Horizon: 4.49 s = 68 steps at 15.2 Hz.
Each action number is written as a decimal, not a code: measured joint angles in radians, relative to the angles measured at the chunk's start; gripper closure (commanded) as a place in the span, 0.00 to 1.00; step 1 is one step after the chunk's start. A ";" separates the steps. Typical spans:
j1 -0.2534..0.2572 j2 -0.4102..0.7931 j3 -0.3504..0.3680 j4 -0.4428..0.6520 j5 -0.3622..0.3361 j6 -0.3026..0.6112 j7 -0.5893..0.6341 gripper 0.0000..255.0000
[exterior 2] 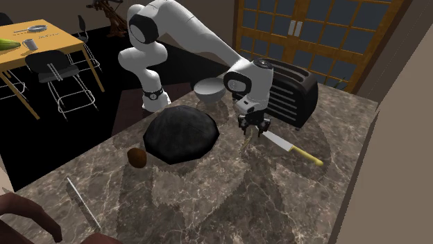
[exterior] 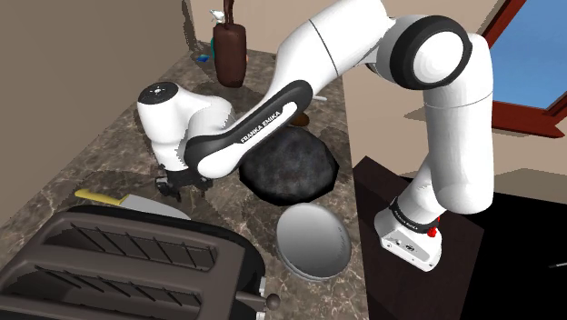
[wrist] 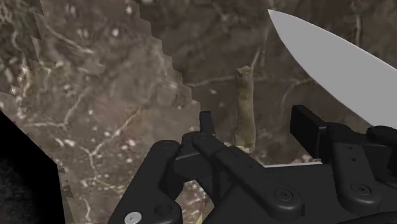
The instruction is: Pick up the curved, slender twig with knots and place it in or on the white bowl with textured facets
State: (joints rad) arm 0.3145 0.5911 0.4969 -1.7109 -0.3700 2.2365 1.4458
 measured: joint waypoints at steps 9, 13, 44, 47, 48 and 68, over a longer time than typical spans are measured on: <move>0.000 0.000 0.001 0.000 0.000 0.000 0.000 1.00; -0.005 -0.020 0.009 0.013 0.014 -0.031 -0.009 1.00; -0.043 -0.219 0.080 0.126 0.135 -0.320 -0.073 1.00; -0.066 -0.323 0.104 -0.012 0.184 -0.273 -0.067 1.00; -0.076 -0.366 0.111 -0.065 0.207 -0.255 -0.070 1.00; 0.106 -1.113 0.157 -0.716 0.680 -0.236 -0.087 1.00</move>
State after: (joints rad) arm 0.4202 -0.5214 0.6535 -2.4264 0.3102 2.0003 1.3585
